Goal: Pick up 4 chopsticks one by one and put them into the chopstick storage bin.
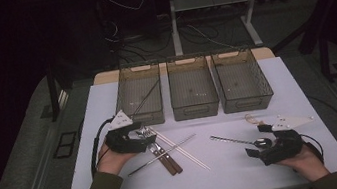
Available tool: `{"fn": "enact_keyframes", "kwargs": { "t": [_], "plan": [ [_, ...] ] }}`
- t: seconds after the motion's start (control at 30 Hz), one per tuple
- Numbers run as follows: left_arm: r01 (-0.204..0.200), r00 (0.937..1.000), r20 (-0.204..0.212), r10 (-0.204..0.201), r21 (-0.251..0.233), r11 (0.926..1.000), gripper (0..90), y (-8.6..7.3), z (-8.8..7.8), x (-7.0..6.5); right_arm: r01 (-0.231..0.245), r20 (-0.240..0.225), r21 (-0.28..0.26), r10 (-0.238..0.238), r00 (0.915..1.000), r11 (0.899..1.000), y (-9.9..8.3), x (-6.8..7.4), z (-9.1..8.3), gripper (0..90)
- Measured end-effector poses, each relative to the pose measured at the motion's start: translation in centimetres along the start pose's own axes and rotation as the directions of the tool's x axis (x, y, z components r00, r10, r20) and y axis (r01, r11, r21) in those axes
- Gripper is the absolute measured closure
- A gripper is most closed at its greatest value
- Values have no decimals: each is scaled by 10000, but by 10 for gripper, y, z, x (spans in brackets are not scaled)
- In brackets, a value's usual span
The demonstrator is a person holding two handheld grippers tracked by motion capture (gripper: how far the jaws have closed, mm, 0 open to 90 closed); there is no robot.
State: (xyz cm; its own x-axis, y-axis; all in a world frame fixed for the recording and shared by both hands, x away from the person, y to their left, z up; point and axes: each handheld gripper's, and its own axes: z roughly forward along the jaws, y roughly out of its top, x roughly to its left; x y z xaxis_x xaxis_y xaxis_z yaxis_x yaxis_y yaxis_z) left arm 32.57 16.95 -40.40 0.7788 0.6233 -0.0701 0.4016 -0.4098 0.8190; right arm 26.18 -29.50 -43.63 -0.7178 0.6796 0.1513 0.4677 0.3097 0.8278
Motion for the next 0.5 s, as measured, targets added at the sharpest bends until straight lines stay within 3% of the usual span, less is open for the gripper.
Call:
{"fn": "enact_keyframes", "kwargs": {
  "t": [0.5],
  "plan": [
    [-198,9982,571,177,361,9991,180,-27,-7,-25,40,17,78,-40,10000,10000,0,0,1,6]
  ]
}}
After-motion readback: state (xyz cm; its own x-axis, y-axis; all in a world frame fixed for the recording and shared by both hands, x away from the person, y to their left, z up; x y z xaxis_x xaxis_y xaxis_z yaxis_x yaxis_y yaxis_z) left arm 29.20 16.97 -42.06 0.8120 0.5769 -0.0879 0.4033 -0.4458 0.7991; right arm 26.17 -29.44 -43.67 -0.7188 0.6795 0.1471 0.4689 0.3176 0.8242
